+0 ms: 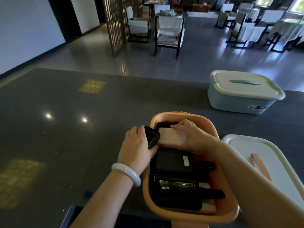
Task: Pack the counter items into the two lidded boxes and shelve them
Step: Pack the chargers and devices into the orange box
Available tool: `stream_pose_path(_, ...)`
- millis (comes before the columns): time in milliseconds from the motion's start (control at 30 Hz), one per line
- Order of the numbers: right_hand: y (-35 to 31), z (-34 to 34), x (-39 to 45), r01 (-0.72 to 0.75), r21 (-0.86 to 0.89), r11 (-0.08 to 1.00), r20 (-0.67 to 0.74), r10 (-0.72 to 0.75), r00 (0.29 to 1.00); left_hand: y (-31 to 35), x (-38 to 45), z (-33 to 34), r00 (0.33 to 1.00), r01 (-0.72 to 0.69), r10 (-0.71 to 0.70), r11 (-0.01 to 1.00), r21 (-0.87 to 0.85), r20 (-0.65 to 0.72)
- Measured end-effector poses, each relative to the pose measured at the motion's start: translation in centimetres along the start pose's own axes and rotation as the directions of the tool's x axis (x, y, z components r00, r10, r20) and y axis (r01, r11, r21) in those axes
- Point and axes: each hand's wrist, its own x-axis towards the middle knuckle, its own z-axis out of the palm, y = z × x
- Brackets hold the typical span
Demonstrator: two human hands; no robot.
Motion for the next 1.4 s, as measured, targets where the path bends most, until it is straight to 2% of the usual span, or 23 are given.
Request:
stream_pose_path(100,0.4,0.4,0.5,-0.001,-0.017,1.000,0.058,0.002,0.998,0.2,0.1,0.1,1.000,-0.017,0.017,1.000,0.026,0.008)
stream_pose_path(267,1.2,0.3,-0.1,-0.011,0.138,0.990,0.131,-0.007,0.991,0.3,0.1,0.2,1.000,0.006,-0.007,1.000,0.012,0.024)
stream_pose_path(533,1.1,0.2,-0.6,0.031,0.240,0.970,0.115,-0.060,0.992,-0.1,-0.2,0.2,0.999,0.027,-0.026,0.999,-0.029,0.041)
stream_pose_path(667,1.0,0.1,-0.5,0.045,0.248,0.968,0.156,-0.086,0.984,-0.3,-0.2,0.3,0.999,0.039,-0.038,0.999,-0.025,0.038)
stream_pose_path(1400,0.4,0.4,-0.8,0.017,0.272,0.962,0.112,-0.049,0.993,0.1,-0.6,-0.1,0.999,0.026,-0.026,1.000,-0.006,0.020)
